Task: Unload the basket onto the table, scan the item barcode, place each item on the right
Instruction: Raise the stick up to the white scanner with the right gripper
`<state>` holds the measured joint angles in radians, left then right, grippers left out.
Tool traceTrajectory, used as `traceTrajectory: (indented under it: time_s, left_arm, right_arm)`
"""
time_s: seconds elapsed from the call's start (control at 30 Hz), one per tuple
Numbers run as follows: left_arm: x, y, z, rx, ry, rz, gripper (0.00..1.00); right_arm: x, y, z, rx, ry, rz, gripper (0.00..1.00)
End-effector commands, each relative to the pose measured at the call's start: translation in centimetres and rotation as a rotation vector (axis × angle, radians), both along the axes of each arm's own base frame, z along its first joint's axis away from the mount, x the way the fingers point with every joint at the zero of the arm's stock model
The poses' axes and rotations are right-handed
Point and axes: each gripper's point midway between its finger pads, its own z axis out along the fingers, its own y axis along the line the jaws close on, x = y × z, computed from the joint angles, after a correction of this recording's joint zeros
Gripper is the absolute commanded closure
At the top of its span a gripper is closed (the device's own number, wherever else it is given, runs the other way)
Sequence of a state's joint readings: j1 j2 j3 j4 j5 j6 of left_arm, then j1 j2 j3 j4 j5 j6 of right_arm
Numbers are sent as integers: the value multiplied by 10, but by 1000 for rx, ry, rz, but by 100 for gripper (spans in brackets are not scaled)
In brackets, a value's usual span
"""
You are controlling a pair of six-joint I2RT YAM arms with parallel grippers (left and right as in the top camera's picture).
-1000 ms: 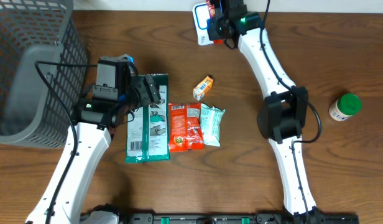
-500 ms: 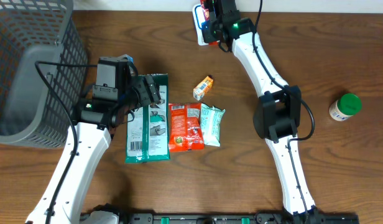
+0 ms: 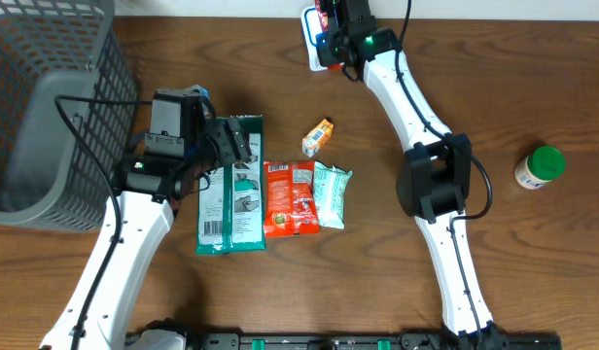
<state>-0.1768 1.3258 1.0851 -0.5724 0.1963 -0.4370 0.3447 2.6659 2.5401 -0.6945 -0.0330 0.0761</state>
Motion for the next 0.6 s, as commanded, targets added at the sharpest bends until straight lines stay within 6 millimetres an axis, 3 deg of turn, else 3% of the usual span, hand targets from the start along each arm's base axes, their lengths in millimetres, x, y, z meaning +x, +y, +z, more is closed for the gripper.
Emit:
traceTrajectory:
  time_s: [0.0,0.13,0.3,0.4,0.57]
  left_arm:
    - [2,1,3,11,-11,-8,14]
    - [2,1,3,11,-11,-8,14]
    - [2,1,3,11,-11,-8,14]
    - [2,1,3,11,-11,-8,14]
    - [2,1,3,11,-11,-8,14]
  right_arm:
    - [-1,-2,3,4,2,-6,99]
    - [-4,2,40,72,-23,37,99]
    - [-26,-9,113,107,-53,48,99]
    - [-52,-22,146,90,-28,50,99]
    - [-117,-45,188,57,81,42,99]
